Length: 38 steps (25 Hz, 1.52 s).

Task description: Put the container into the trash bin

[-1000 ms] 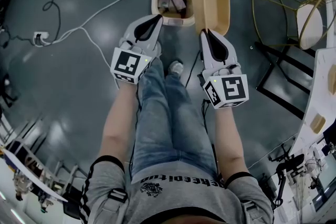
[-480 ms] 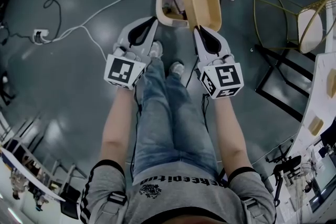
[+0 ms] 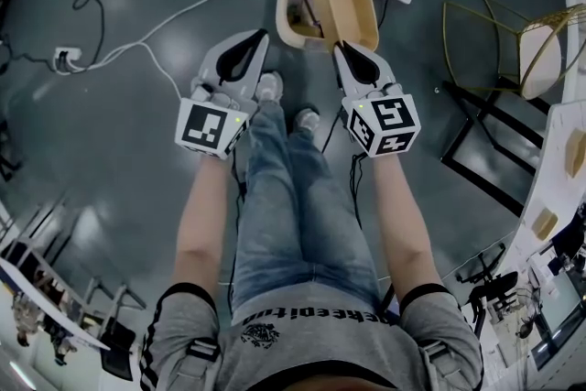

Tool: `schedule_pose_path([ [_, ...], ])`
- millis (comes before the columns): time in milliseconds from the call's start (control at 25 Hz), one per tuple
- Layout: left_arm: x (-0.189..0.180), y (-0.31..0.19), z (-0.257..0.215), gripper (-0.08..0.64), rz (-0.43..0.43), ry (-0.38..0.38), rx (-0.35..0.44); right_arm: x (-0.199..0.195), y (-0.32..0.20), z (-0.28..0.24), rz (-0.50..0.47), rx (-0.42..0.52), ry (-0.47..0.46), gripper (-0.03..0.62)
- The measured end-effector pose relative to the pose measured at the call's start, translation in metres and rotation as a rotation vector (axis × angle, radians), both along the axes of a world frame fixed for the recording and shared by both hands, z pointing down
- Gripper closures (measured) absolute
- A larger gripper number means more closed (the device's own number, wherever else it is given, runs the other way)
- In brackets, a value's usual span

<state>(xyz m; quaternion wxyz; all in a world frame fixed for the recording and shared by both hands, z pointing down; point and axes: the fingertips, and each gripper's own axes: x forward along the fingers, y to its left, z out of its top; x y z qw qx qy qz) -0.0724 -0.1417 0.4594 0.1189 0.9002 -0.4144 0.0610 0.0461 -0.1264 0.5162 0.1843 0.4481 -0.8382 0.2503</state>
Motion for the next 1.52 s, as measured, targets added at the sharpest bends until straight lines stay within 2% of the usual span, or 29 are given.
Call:
schedule_pose_path([
  [720, -0.028, -0.014, 0.014, 0.546, -0.008, 0.018, -0.031, -0.008, -0.028, 0.076, -0.034, -0.148, 0.094, 0.571],
  [1200, -0.045, -0.019, 0.023, 0.545, -0.01, 0.006, -0.045, -0.008, -0.037, 0.138, -0.087, -0.241, 0.235, 0.571],
  [1360, -0.05, -0.021, 0.02, 0.545, -0.022, 0.028, -0.017, -0.009, -0.039, 0.153, -0.117, -0.262, 0.282, 0.571],
  [1520, -0.057, -0.02, 0.025, 0.545, -0.029, 0.024, -0.031, -0.01, -0.041, 0.165, -0.116, -0.281, 0.312, 0.571],
])
